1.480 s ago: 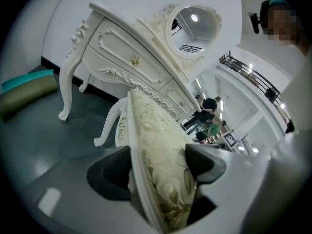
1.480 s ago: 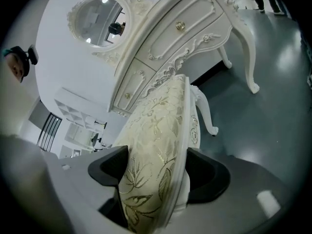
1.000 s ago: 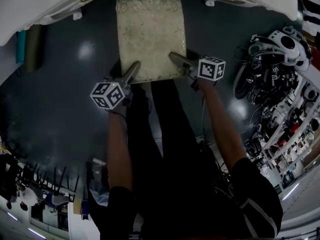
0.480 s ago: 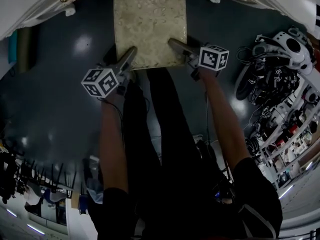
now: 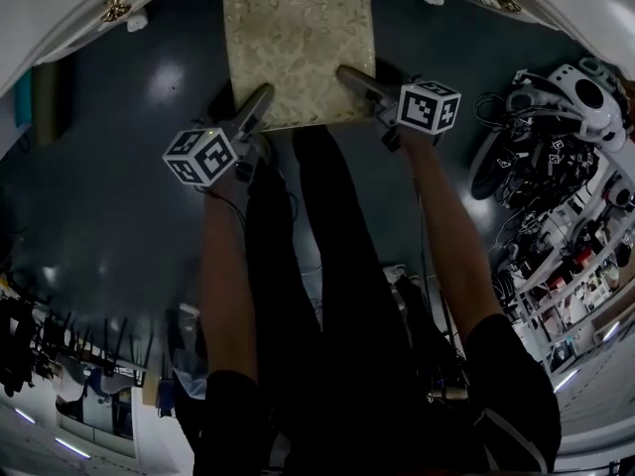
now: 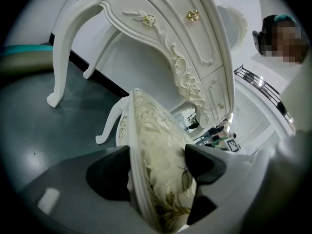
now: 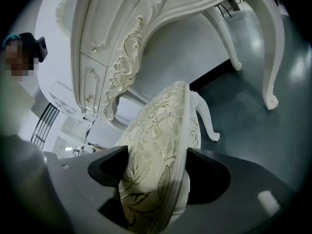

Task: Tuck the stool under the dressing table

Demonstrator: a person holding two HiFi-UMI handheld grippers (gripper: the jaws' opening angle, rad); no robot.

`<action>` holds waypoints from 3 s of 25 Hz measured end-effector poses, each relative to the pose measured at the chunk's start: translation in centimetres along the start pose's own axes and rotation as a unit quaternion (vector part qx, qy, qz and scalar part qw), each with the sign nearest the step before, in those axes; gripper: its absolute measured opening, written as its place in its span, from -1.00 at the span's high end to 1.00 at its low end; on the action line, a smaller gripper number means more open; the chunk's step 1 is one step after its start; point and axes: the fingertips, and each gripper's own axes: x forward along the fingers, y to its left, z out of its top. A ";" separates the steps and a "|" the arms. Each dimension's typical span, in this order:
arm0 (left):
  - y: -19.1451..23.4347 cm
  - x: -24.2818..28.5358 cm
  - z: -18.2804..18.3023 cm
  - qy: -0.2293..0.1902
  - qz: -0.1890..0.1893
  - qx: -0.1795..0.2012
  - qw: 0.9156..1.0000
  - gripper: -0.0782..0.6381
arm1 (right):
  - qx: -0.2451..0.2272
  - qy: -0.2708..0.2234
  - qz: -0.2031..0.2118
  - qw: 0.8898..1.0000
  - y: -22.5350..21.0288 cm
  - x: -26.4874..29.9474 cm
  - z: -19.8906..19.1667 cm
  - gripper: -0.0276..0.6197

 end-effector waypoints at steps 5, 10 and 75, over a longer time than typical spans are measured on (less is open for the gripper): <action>0.6 0.5 -0.7 0.045 0.002 0.004 0.999 -0.20 | -0.004 0.023 -0.002 1.000 -0.4 0.3 -0.4 -0.25; 1.5 0.6 -3.6 0.075 0.013 0.005 0.997 -0.21 | -0.002 0.030 -0.005 1.000 -1.4 0.3 -3.3 -0.25; -3.6 -19.4 -7.4 -0.117 0.129 0.180 0.968 0.76 | -0.104 -0.211 -0.222 0.946 8.5 -14.8 -13.4 0.93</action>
